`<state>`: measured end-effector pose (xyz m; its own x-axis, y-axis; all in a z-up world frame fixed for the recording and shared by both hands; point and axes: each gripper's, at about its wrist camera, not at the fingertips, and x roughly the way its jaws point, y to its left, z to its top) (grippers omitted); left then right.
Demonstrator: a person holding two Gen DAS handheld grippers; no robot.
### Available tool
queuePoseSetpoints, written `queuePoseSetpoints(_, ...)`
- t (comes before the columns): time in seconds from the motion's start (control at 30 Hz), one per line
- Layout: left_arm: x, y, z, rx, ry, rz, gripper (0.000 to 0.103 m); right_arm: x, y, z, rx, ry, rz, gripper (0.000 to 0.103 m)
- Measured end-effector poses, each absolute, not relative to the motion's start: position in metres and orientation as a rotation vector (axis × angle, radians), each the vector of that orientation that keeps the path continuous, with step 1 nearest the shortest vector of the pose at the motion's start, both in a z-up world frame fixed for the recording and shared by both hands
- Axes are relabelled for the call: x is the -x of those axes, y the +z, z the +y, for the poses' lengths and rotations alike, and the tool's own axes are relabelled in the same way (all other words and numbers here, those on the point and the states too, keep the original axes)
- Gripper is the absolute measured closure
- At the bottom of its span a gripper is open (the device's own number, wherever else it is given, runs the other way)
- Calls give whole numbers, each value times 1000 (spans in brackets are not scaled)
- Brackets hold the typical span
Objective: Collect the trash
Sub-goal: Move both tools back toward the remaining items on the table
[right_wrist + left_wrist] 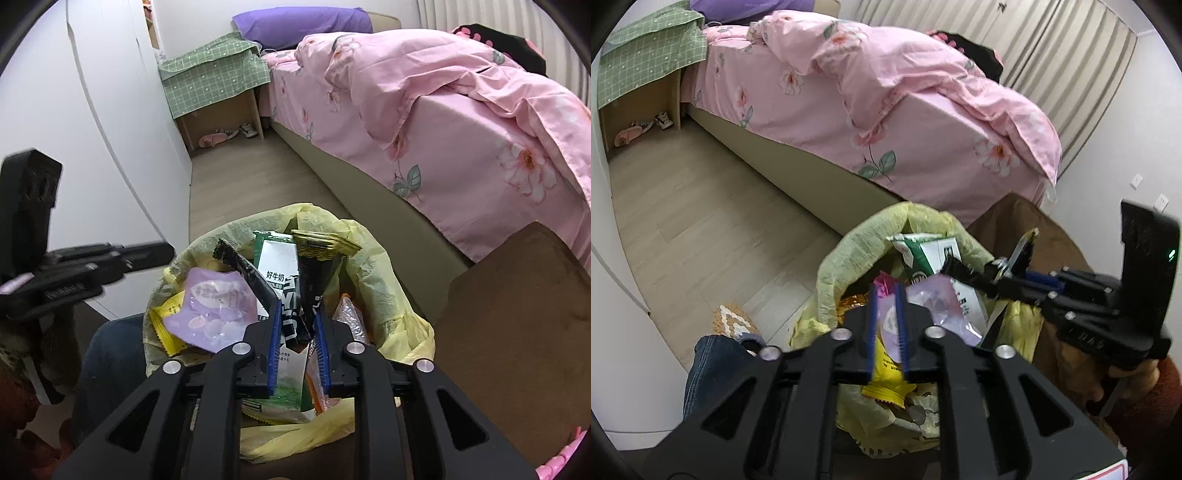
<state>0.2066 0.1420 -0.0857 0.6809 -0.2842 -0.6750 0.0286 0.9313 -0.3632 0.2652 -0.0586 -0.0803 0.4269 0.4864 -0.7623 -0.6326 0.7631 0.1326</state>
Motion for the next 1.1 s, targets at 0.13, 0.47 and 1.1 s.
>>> queuePoseSetpoints(0.13, -197, -70, 155, 360, -145, 758, 82, -263, -78, -57, 184, 702, 872, 71)
queuePoseSetpoints(0.47, -180, -43, 159, 375, -119, 679, 67, -244, -56, -78, 165, 697, 826, 63)
queuePoseSetpoints(1.1, -172, -22, 20, 223, -394, 679, 54, -143, -18, -275, 40, 303, 732, 60)
